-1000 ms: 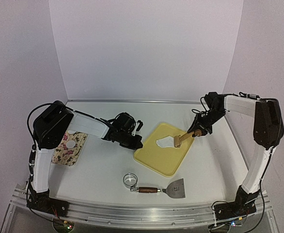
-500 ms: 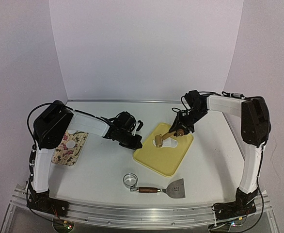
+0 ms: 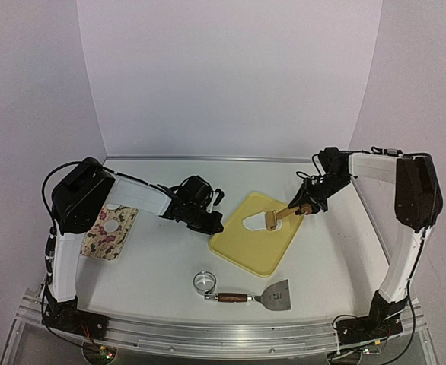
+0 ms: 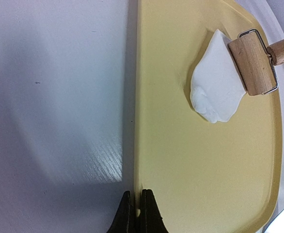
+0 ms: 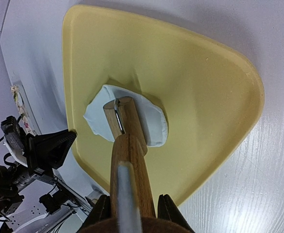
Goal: Roll out the dumpling wrappers from the dough
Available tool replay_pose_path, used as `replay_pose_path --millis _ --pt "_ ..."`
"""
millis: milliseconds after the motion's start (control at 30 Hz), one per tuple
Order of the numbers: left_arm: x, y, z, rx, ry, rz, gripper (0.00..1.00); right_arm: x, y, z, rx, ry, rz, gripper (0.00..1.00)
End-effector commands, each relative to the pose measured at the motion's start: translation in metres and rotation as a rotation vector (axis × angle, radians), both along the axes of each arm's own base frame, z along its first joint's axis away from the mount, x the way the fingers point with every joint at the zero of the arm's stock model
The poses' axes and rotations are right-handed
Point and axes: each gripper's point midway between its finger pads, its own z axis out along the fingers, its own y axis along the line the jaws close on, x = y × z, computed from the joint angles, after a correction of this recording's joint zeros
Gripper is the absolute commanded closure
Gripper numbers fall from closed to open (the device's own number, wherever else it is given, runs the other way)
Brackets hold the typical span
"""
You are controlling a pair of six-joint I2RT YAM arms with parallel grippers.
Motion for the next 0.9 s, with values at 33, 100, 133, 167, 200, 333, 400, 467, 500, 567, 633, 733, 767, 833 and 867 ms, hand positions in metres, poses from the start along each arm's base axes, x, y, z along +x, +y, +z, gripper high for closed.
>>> replay_pose_path --millis 33,100,133,167,200,333,400,467,500,567,633,733,767,833,867 --pt "-0.044 0.063 -0.072 0.265 0.215 0.011 1.0 -0.052 -0.064 -0.08 -0.44 0.241 0.01 1.0" --pt "-0.044 0.056 -0.07 0.259 0.205 -0.011 1.0 -0.047 -0.048 -0.082 -0.429 0.234 0.033 1.0" --pt "-0.045 0.052 -0.069 0.258 0.201 -0.021 1.0 -0.045 -0.04 -0.083 -0.424 0.231 0.042 1.0" --pt "-0.045 0.049 -0.069 0.256 0.199 -0.028 1.0 -0.043 -0.031 -0.084 -0.421 0.229 0.052 1.0" --pt "-0.045 0.047 -0.068 0.255 0.199 -0.032 1.0 -0.042 -0.024 -0.085 -0.418 0.227 0.061 1.0" --pt "-0.047 0.045 -0.069 0.247 0.207 -0.022 1.0 -0.037 -0.008 -0.089 -0.434 0.216 0.077 1.0" --pt "-0.048 0.05 -0.07 0.253 0.212 -0.002 1.0 -0.035 -0.016 -0.088 -0.481 0.201 0.067 1.0" --pt "-0.05 0.057 -0.072 0.26 0.22 0.02 1.0 -0.038 -0.028 -0.088 -0.502 0.207 0.058 1.0" --pt "-0.051 0.061 -0.073 0.261 0.224 0.03 1.0 -0.04 -0.034 -0.087 -0.503 0.214 0.051 1.0" --pt "-0.053 0.068 -0.075 0.269 0.231 0.041 1.0 -0.048 -0.049 -0.089 -0.518 0.236 0.037 1.0" --pt "-0.054 0.074 -0.075 0.279 0.229 0.047 1.0 -0.052 -0.065 -0.089 -0.53 0.246 0.019 1.0" --pt "-0.054 0.079 -0.073 0.284 0.224 0.054 1.0 -0.058 -0.085 -0.09 -0.535 0.269 -0.005 1.0" --pt "-0.054 0.08 -0.073 0.285 0.223 0.056 1.0 -0.059 -0.09 -0.09 -0.538 0.272 -0.007 1.0" --pt "-0.052 0.081 -0.072 0.285 0.22 0.06 1.0 -0.063 -0.096 -0.09 -0.547 0.28 -0.011 1.0" --pt "-0.052 0.081 -0.072 0.285 0.219 0.062 1.0 -0.065 -0.099 -0.09 -0.551 0.284 -0.013 1.0"
